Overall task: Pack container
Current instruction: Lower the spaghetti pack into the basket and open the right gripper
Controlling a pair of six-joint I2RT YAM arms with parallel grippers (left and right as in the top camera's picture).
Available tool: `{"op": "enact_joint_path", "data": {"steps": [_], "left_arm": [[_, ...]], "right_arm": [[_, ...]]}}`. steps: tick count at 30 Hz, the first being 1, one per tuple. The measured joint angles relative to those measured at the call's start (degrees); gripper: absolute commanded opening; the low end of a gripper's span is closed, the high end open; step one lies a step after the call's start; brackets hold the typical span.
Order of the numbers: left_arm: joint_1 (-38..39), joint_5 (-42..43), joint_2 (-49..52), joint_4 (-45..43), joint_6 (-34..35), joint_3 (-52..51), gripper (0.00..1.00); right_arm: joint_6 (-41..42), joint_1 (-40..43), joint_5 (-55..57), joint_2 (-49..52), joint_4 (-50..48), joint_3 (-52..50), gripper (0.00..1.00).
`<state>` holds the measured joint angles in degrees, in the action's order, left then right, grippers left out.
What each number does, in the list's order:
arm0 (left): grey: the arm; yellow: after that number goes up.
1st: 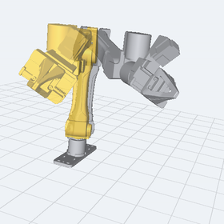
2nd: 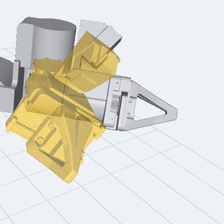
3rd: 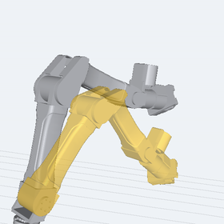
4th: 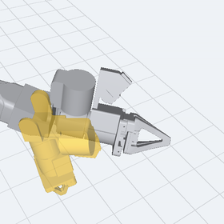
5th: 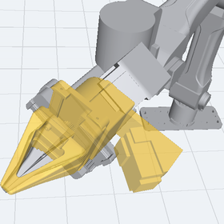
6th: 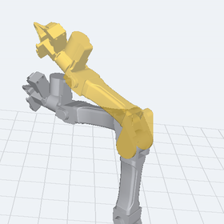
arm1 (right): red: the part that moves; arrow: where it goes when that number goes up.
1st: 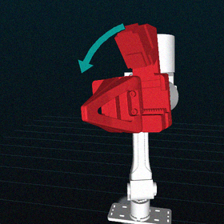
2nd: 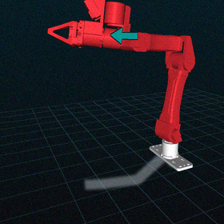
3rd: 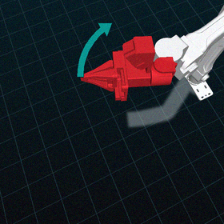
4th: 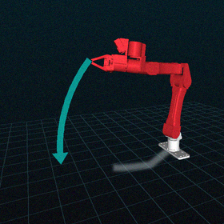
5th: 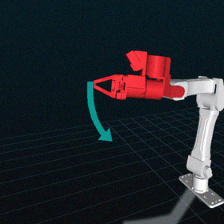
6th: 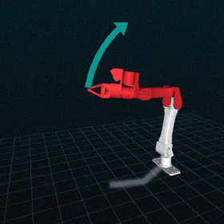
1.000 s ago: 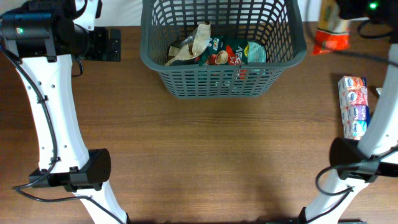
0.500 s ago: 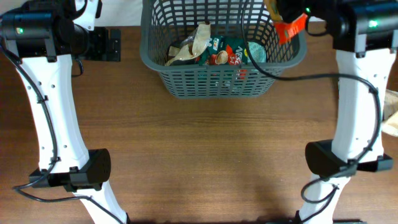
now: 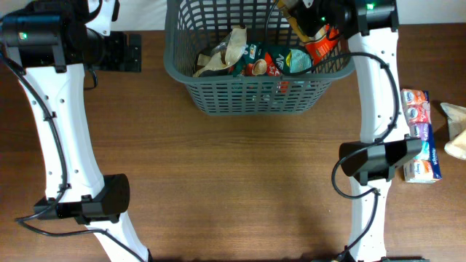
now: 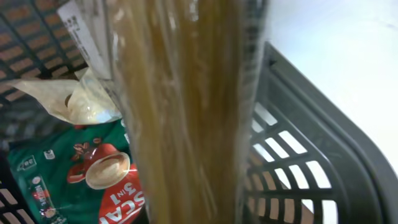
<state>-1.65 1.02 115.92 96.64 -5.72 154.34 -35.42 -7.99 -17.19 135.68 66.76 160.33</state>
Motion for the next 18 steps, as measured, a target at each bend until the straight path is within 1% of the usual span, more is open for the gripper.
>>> {"op": "enact_joint_path", "data": {"steps": [7, 13, 18], "left_arm": [[0.00, 0.00, 0.00, 0.02, 0.00, 0.00, 0.99], [0.00, 0.00, 0.00, 0.00, 0.00, 0.00, 0.99], [0.00, 0.00, 0.00, 0.00, 0.00, 0.00, 0.99]], "right_arm": [[-1.33, -0.17, -2.14, 3.91, 0.74, 0.00, 0.04], [-6.29, -2.08, -2.29, 5.92, 6.34, -0.07, 0.04], [-9.40, -4.61, -2.40, 6.03, 6.69, -0.09, 0.04]]}}
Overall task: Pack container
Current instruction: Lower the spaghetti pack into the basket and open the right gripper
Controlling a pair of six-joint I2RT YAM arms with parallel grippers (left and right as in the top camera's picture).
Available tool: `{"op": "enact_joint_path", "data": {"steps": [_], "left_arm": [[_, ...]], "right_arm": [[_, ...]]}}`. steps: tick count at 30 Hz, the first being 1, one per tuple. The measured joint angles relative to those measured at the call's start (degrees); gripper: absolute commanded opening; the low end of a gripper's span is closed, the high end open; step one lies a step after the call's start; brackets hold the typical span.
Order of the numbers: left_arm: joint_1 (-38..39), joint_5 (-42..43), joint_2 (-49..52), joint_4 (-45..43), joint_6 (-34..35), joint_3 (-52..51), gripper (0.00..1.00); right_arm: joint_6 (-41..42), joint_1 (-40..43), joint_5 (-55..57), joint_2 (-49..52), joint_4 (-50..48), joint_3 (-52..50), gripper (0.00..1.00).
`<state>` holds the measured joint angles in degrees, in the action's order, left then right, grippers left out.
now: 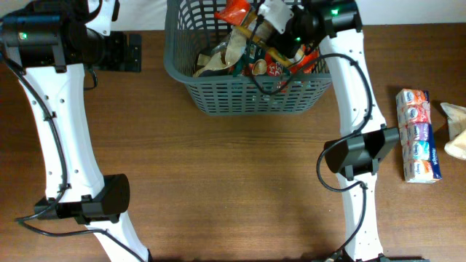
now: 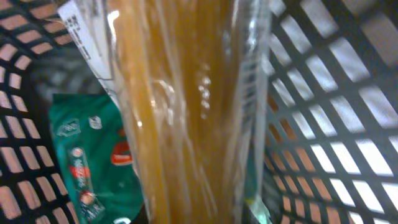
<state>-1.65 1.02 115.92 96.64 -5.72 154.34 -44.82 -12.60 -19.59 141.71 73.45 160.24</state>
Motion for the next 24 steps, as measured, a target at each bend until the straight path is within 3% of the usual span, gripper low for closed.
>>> {"op": "enact_joint_path", "data": {"steps": [6, 9, 12, 15, 16, 21, 24], "left_arm": [[0.00, 0.00, 0.00, 0.00, 0.00, 0.00, 0.99], [0.00, 0.00, 0.00, 0.00, 0.00, 0.00, 0.99], [0.00, 0.00, 0.00, 0.00, 0.00, 0.00, 0.99], [0.00, 0.00, 0.00, 0.00, 0.00, 0.00, 0.99], [0.00, -0.02, 0.00, 0.00, 0.00, 0.00, 0.99], [0.00, 0.00, 0.00, 0.00, 0.00, 0.00, 0.99], [0.00, 0.00, 0.00, 0.00, 0.00, 0.00, 0.99]], "right_arm": [[-2.95, -0.50, 0.02, 0.00, 0.37, -1.31, 0.04], [-3.78, -0.28, 0.04, 0.00, 0.52, -3.74, 0.24], [-4.17, -0.20, 0.02, 0.00, 0.74, -4.74, 0.31], [-2.27, -0.20, -0.28, -0.11, -1.31, -4.68, 0.72], [-1.03, -0.20, -0.46, -0.35, -2.29, -4.42, 0.80], [7.58, -0.20, -0.35, -3.10, -3.54, 1.09, 0.68], [14.16, -0.20, 3.91, -6.29, -3.52, 5.99, 0.70]]}}
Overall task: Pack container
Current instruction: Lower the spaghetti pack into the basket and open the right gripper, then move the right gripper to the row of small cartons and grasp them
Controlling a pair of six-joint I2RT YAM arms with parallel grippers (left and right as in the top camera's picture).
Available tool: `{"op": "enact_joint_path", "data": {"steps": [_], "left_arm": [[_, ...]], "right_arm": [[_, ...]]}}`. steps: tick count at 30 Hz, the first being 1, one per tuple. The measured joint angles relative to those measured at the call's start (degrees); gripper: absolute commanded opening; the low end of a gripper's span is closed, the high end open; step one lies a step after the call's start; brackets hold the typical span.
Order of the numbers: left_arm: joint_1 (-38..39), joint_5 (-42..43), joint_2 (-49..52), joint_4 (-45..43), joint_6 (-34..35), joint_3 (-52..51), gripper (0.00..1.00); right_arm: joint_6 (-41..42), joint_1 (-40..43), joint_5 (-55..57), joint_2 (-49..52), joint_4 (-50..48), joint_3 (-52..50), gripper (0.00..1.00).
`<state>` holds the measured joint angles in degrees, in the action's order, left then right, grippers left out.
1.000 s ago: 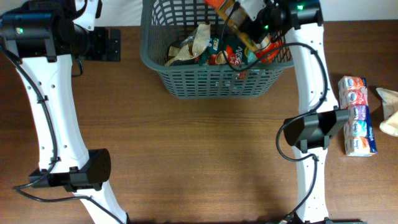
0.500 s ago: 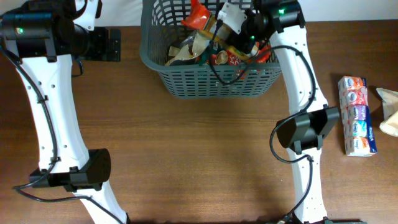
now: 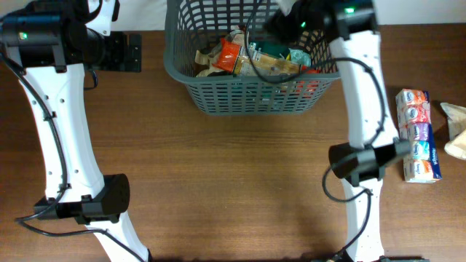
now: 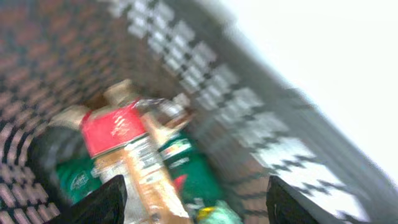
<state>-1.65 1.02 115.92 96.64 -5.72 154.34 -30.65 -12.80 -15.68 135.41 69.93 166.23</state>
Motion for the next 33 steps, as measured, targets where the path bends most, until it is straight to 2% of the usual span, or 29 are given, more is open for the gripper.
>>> {"op": "enact_joint_path", "data": {"steps": [2, 6, 12, 16, 19, 23, 28, 33], "left_arm": [[0.00, 0.00, 0.00, 0.00, 0.00, 0.00, 0.99], [0.00, 0.00, 0.00, 0.00, 0.00, 0.00, 0.99], [0.00, 0.00, 0.00, 0.00, 0.00, 0.00, 0.99], [0.00, 0.00, 0.00, 0.00, 0.00, 0.00, 0.99], [0.00, 0.00, 0.00, 0.00, 0.02, 0.00, 0.99], [0.00, 0.00, 0.00, 0.00, 0.02, 0.00, 0.99], [0.00, 0.00, 0.00, 0.00, 0.00, 0.00, 0.99], [0.00, 0.00, 0.00, 0.00, 0.00, 0.00, 0.99]], "right_arm": [[3.91, 0.00, 3.93, -2.54, 0.04, 2.62, 0.75], [9.29, 1.16, 12.13, -9.33, 2.62, 5.68, 0.75], [12.57, 7.72, 16.72, -15.78, 2.95, 2.19, 0.75], [13.33, 13.92, 17.81, -23.30, -0.81, -9.90, 0.79], [13.88, 21.11, 18.08, -31.28, -6.03, -22.99, 0.85], [14.01, 32.37, 18.45, -37.81, -9.94, -36.41, 0.88], [14.05, 42.23, 17.11, -37.92, -16.50, -51.80, 0.97], [14.12, 46.97, 14.99, -32.92, -25.35, -68.54, 0.99]]}}
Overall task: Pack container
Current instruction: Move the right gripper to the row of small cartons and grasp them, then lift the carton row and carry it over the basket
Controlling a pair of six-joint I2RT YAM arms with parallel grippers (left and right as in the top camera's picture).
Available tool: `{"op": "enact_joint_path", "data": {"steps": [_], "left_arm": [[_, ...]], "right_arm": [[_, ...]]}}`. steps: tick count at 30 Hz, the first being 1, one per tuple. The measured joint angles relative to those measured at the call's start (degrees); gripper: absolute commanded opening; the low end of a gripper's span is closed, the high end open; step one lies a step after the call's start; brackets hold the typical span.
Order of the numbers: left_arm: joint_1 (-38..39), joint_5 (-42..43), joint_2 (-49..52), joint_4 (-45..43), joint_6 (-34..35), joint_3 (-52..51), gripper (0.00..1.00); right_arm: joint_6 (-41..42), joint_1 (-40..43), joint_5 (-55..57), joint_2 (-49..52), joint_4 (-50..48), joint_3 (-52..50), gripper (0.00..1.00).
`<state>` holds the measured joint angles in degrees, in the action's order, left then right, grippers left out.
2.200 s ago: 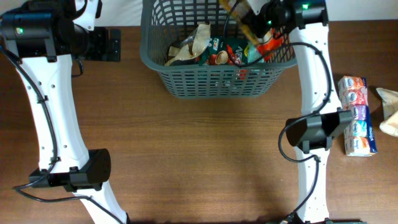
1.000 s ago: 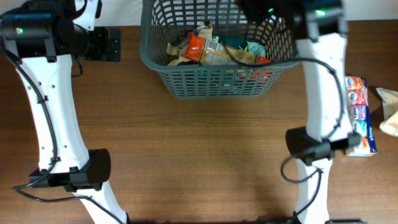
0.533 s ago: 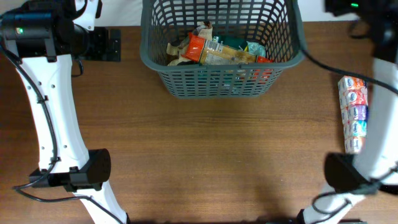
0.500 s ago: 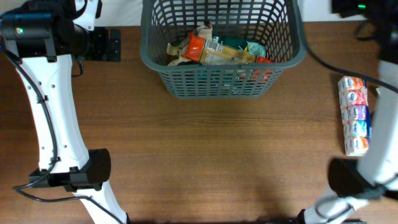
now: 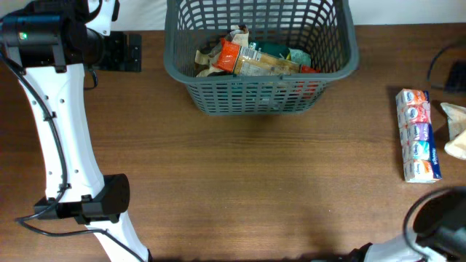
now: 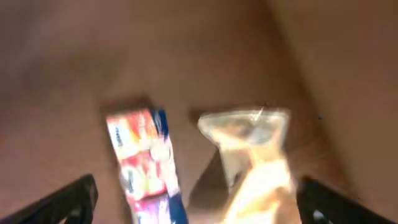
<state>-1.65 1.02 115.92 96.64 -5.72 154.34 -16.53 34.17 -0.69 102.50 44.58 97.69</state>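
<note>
The grey basket stands at the back middle and holds several packets. A long pasta pack with a red end lies across the top of them. A pack of tissues and a clear bag of pale food lie on the table at the far right. My right gripper hangs open above these two, empty, and the view is blurred. In the overhead view only a dark bit of it shows at the right edge. My left gripper rests at the back left, beside the basket.
The brown table runs across the middle and front. The left arm's white links stand along the left side. The right arm's base sits at the front right corner.
My right gripper was open over the basket just above the pasta pack. It is now over the tissues and the clear bag at the far right. The pasta pack stays in the basket.
My right gripper held the pasta pack at the basket's right rim, then deeper over the middle of the basket. Then it stood open with the pack lying on the other packets. Now it has left the basket and hangs over the items at the right.
</note>
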Motion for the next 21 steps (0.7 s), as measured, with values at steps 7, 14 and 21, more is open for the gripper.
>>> {"op": "enact_joint_path", "data": {"steps": [7, 14, 21], "left_arm": [[0.00, 0.00, 0.00, 0.00, 0.00, 0.00, 0.99], [0.00, 0.00, 0.00, 0.00, 0.00, 0.00, 0.99], [0.02, 0.00, 0.00, 0.00, 0.00, 0.00, 0.99]], "right_arm": [[0.04, 0.11, -0.96, 6.25, -3.93, -10.19, 0.99], [0.22, -0.90, -1.55, 13.46, -1.64, -10.23, 0.93], [0.35, -2.58, -1.84, 20.28, 1.64, -10.23, 0.41]]}}
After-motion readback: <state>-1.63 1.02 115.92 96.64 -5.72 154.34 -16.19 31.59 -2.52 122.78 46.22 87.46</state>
